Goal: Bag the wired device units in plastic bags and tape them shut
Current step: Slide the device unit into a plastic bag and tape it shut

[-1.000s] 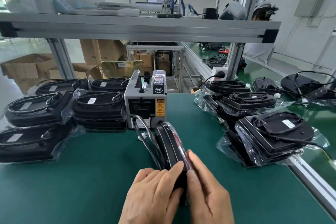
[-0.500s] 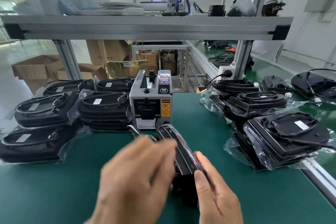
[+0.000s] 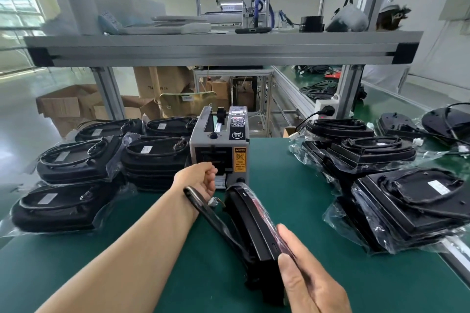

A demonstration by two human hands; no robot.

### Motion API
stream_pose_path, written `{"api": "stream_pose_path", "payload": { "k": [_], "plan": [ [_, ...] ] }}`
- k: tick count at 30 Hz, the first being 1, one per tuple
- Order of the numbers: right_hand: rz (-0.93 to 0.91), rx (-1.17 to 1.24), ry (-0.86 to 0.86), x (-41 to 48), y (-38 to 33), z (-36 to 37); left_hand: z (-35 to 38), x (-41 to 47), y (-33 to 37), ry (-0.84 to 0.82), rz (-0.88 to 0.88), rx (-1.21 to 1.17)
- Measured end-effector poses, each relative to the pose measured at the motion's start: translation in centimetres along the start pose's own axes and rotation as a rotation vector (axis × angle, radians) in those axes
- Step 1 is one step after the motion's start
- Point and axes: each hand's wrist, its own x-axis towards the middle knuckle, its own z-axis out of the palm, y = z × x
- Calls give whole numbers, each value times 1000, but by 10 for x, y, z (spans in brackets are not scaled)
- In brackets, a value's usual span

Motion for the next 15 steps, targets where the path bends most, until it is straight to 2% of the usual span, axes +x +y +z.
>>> {"api": "stream_pose_path", "payload": {
  "k": [11,14,15],
  "plan": [
    [-26,34,-28,2,0,-3,27,4,5,88,-20,-168],
    [-32,53,-46,3,3,-5,24,-8,3,101,92,-225],
    [-35,58,-58,3,4,-6,20,-17,5,57,146,-213]
  ]
}}
